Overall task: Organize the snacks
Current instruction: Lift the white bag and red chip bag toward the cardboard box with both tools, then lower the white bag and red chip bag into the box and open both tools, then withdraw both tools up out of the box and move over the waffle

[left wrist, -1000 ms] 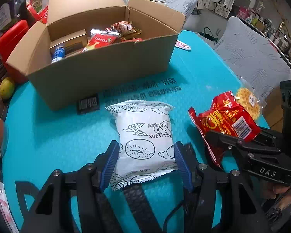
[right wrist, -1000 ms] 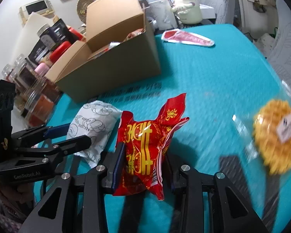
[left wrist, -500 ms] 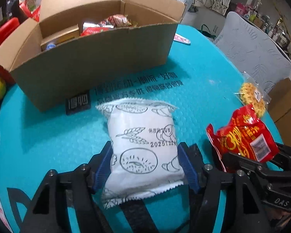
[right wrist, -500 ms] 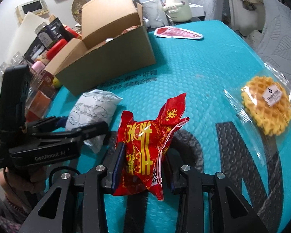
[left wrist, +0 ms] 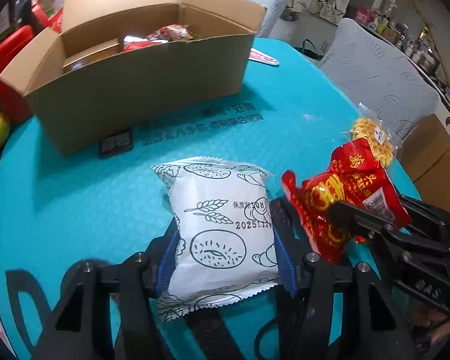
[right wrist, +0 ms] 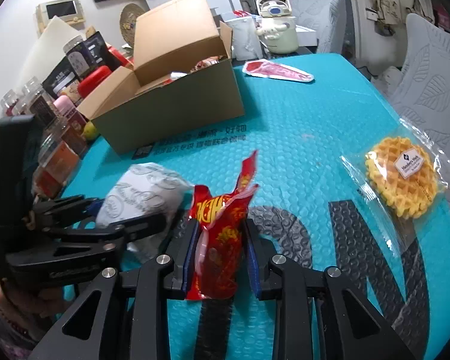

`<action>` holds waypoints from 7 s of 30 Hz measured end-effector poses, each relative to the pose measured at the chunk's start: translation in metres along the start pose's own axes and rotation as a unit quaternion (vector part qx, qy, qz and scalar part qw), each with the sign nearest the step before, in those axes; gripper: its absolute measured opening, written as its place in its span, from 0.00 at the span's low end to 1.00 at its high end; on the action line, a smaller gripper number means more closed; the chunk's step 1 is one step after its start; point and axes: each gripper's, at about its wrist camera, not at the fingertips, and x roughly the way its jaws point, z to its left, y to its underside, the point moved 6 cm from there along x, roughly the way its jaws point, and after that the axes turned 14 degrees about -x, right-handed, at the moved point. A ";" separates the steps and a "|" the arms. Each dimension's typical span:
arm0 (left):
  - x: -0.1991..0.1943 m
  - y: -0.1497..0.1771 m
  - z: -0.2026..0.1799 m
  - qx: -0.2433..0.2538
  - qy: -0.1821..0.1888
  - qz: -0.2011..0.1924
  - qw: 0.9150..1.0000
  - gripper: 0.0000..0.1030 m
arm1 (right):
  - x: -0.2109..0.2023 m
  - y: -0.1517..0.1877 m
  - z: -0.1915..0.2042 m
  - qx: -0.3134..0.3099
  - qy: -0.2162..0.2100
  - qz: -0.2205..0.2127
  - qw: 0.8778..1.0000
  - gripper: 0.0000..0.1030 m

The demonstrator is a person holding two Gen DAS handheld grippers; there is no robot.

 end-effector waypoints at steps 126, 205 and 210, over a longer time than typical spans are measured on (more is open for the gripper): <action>0.024 -0.278 0.083 -0.055 -0.150 -0.136 0.978 0.54 | 0.129 -0.257 0.012 -0.141 0.001 -0.021 0.990 0.60; -0.071 -0.021 -0.147 0.140 0.031 -0.111 0.983 0.54 | -0.153 0.009 -0.062 0.020 0.185 -0.088 0.979 0.60; -0.047 -0.019 -0.163 0.135 0.024 -0.097 0.986 0.54 | -0.137 0.018 -0.096 0.029 0.173 -0.069 0.982 0.60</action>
